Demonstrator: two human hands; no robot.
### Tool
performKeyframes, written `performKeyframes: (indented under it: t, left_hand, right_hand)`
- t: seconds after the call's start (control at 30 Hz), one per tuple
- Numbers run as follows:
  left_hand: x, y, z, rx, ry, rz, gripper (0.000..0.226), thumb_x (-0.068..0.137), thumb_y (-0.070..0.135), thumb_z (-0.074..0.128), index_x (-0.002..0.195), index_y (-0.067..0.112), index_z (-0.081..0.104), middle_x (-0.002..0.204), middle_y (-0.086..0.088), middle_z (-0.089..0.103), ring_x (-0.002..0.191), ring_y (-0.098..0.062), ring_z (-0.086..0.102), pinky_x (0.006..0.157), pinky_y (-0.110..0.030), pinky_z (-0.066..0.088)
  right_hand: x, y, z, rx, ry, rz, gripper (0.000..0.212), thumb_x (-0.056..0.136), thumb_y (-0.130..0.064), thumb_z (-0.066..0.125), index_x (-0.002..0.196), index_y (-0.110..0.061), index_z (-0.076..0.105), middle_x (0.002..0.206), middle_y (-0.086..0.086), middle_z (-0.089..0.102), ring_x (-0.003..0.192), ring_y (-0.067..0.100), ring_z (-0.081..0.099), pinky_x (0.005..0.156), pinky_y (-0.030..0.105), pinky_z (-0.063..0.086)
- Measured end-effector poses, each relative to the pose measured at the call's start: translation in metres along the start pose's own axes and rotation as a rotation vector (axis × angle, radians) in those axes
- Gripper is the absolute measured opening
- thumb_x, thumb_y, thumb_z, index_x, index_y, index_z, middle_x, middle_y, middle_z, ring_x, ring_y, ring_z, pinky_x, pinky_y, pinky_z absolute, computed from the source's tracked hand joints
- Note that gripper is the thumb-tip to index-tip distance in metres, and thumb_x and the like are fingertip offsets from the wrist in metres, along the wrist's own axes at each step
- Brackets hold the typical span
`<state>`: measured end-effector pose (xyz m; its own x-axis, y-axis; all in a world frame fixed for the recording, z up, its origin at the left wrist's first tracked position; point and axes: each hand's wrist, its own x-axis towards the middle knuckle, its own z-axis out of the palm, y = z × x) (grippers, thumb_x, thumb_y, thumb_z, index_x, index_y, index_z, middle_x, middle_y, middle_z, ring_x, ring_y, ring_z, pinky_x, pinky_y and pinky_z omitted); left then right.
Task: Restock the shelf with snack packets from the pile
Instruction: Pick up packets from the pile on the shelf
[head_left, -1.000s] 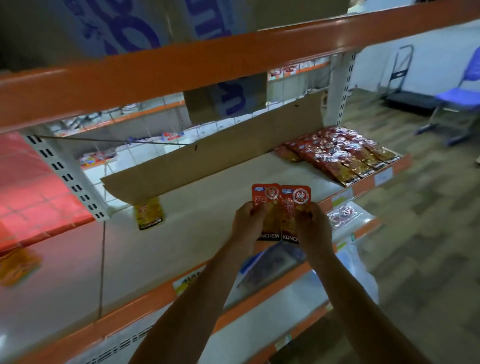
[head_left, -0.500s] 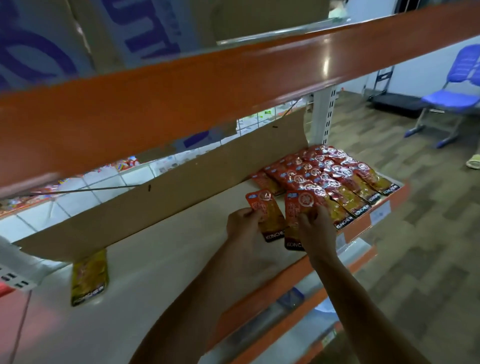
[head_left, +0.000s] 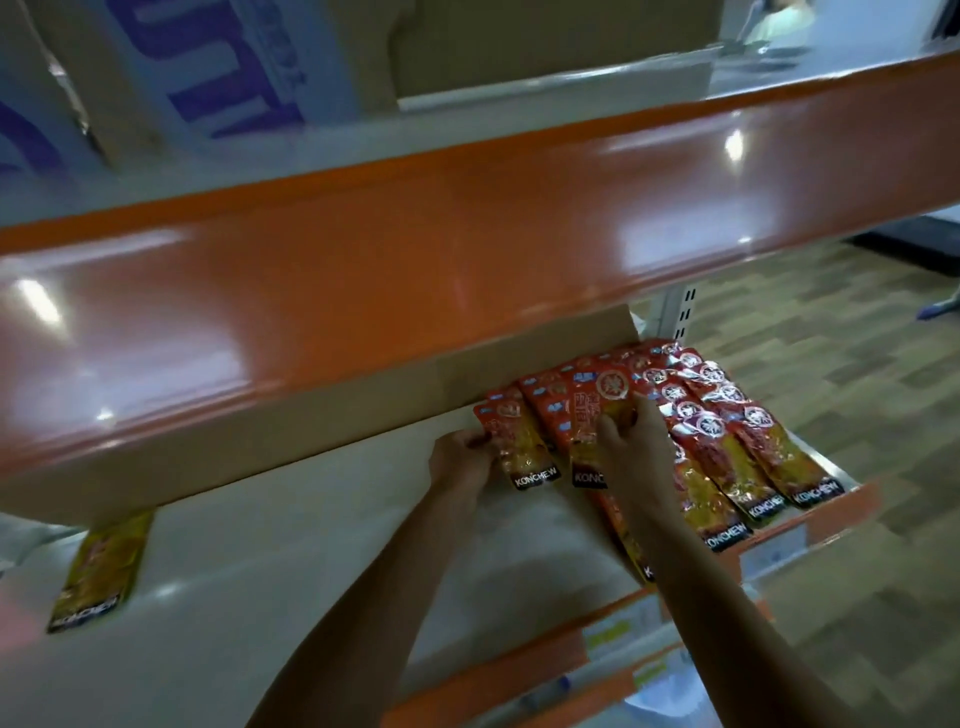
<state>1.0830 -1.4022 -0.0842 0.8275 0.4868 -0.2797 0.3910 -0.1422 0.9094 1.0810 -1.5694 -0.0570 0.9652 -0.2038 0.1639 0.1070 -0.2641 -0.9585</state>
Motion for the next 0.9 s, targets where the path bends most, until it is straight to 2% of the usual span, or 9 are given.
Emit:
performKeyframes:
  t: [0.07,0.17,0.27,0.33,0.47,0.53,0.63,0.8,0.9]
  left_hand:
    - [0.006,0.0,0.005,0.002,0.018,-0.013,0.024,0.078,0.021,0.077,0.101,0.016,0.074,0.097,-0.007,0.074,0.091,-0.023,0.069,0.09,-0.041,0.055]
    - [0.009,0.001,0.01,0.0,0.049,-0.024,0.015,0.077,0.02,0.078,0.091,0.019,0.074,0.091,-0.004,0.074,0.084,-0.019,0.07,0.086,-0.039,0.057]
    - [0.012,0.003,0.015,0.055,0.082,-0.015,0.014,0.076,0.024,0.079,0.088,0.02,0.073,0.085,0.001,0.073,0.076,-0.011,0.068,0.075,-0.027,0.056]
    - [0.014,0.005,0.018,0.116,0.119,0.002,0.018,0.077,0.025,0.078,0.092,0.018,0.075,0.089,0.0,0.074,0.073,-0.007,0.065,0.066,-0.02,0.05]
    - [0.016,0.007,0.023,0.229,0.15,0.026,0.022,0.08,0.028,0.075,0.097,0.015,0.074,0.095,-0.004,0.073,0.086,-0.016,0.067,0.079,-0.029,0.054]
    - [0.017,0.008,0.024,0.29,0.17,0.047,0.022,0.081,0.03,0.074,0.098,0.016,0.074,0.095,-0.003,0.073,0.088,-0.016,0.067,0.08,-0.03,0.054]
    - [0.018,0.01,0.025,0.336,0.188,0.064,0.026,0.082,0.03,0.072,0.103,0.016,0.073,0.1,-0.003,0.073,0.09,-0.015,0.067,0.08,-0.028,0.054]
    - [0.012,0.012,0.024,0.439,0.252,0.096,0.034,0.086,0.033,0.066,0.115,0.016,0.067,0.109,-0.002,0.07,0.099,-0.016,0.064,0.076,-0.023,0.044]
    - [0.004,0.015,0.028,0.413,0.349,0.245,0.033,0.091,0.037,0.059,0.118,0.018,0.064,0.109,0.0,0.068,0.099,-0.015,0.064,0.078,-0.022,0.042]
  right_hand:
    - [0.012,0.004,-0.002,0.007,-0.032,-0.015,0.011,0.088,-0.007,0.052,0.083,-0.016,0.047,0.068,-0.004,0.047,0.057,0.009,0.043,0.051,0.027,0.037]
    - [0.023,0.008,-0.004,0.048,-0.066,-0.023,0.02,0.087,-0.004,0.051,0.078,-0.021,0.044,0.064,-0.006,0.045,0.047,-0.002,0.041,0.044,0.018,0.036]
    - [0.031,0.012,-0.005,0.036,-0.095,-0.024,0.011,0.089,-0.006,0.052,0.093,-0.016,0.049,0.066,-0.007,0.047,0.051,0.001,0.044,0.043,0.013,0.035]
    - [0.036,0.014,-0.005,0.054,-0.12,-0.017,0.017,0.09,-0.007,0.052,0.106,-0.014,0.051,0.069,-0.008,0.049,0.052,-0.002,0.048,0.042,0.009,0.036]
    - [0.042,0.018,-0.007,0.023,-0.163,-0.024,0.029,0.091,-0.008,0.054,0.119,-0.009,0.051,0.074,-0.006,0.053,0.059,0.002,0.048,0.045,0.009,0.038]
    - [0.044,0.019,-0.007,0.013,-0.177,-0.033,0.031,0.091,-0.008,0.054,0.122,-0.008,0.05,0.075,-0.004,0.054,0.059,0.004,0.049,0.046,0.008,0.038]
    - [0.048,0.019,-0.005,-0.011,-0.219,-0.028,0.04,0.091,-0.01,0.054,0.13,-0.008,0.046,0.085,0.001,0.059,0.067,0.009,0.054,0.055,0.021,0.042]
    - [0.049,0.017,-0.003,-0.018,-0.258,-0.024,0.046,0.092,-0.012,0.055,0.136,-0.01,0.041,0.097,0.006,0.062,0.079,0.017,0.06,0.066,0.031,0.05]
    - [0.049,0.017,0.002,-0.014,-0.27,-0.048,0.039,0.091,-0.009,0.055,0.129,-0.011,0.044,0.086,-0.004,0.059,0.069,0.008,0.057,0.05,0.012,0.043]
